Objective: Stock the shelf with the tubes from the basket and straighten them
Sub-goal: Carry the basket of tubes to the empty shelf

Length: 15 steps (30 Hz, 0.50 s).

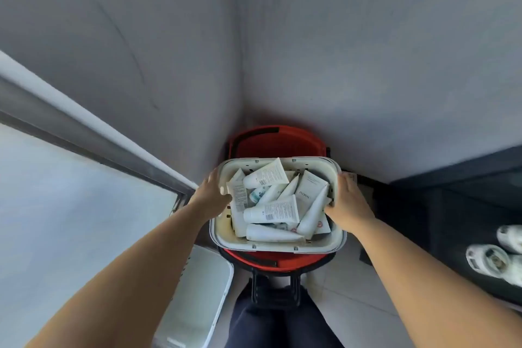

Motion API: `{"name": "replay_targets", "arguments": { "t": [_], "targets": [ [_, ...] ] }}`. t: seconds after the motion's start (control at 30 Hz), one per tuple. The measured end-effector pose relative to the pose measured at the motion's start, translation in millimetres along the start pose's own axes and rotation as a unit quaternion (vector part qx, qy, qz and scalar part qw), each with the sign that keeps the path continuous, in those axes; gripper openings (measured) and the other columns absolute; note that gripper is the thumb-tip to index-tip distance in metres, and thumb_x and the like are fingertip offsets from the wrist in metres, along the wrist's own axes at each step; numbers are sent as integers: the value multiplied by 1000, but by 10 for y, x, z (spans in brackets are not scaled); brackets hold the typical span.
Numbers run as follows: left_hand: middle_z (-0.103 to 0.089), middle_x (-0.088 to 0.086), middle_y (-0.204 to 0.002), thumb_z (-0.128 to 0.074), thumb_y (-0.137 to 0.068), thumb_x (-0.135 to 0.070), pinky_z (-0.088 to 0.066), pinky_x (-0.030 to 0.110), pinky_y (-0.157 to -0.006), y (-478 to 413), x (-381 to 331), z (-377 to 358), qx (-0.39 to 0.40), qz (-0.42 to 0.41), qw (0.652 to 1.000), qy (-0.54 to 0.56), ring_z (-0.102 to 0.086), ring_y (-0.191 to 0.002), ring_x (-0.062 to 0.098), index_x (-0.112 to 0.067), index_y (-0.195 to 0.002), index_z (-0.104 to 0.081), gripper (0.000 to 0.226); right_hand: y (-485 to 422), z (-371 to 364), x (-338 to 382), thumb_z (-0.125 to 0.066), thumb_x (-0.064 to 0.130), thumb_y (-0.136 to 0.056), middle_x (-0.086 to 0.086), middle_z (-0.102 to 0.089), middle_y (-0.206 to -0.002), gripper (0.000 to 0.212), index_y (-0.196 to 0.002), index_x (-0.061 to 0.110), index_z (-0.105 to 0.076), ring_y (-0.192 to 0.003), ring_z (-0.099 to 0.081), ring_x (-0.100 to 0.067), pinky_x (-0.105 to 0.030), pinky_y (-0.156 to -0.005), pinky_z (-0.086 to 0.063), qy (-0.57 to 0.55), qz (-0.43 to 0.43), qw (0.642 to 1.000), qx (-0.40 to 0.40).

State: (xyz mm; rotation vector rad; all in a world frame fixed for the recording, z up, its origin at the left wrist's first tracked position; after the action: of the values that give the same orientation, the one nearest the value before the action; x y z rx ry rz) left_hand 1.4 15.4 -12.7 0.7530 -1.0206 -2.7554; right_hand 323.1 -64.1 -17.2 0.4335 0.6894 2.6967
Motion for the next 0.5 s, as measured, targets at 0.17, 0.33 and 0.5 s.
{"name": "replay_targets", "arguments": {
  "t": [0.17,0.33,0.5],
  "targets": [
    [-35,13,-153,-61,-88,-26,-49,44,-98,-214,208,-193,24,63,998,20,-51,-125,34,-23,-154,-9,85,-58,-328,-79,-68,37,-79,-10,-17,-155,91,-148,18,-12,-133,-38,-36,-49,-101,-44,-70,-78,994,25],
    [-40,13,-149,-61,-85,-28,-50,44,-96,-352,427,-402,56,100,993,20,-54,-122,33,-18,-155,-8,88,-12,-458,-19,-62,29,-91,0,9,-163,93,-155,13,4,-149,-13,-26,-40,-111,-32,-102,-122,987,1],
    [-42,13,-147,-61,-85,-28,-52,35,-79,-395,492,-568,68,130,989,27,-59,-113,30,-18,-155,-7,89,41,-498,107,-62,25,-90,-3,5,-163,92,-155,11,2,-149,-13,-26,-38,-111,-33,-124,-147,981,-35]
  ]
}}
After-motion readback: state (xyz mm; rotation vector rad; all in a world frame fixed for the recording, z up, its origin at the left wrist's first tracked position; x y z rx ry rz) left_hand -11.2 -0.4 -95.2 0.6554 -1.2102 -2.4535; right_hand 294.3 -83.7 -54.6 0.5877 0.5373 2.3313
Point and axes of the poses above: each hand's wrist, its own y-axis away from the middle knuckle, its own z-axis out of the back of the hand, x = y × z, the point moved 2 cm from there along -y, towards the middle knuckle
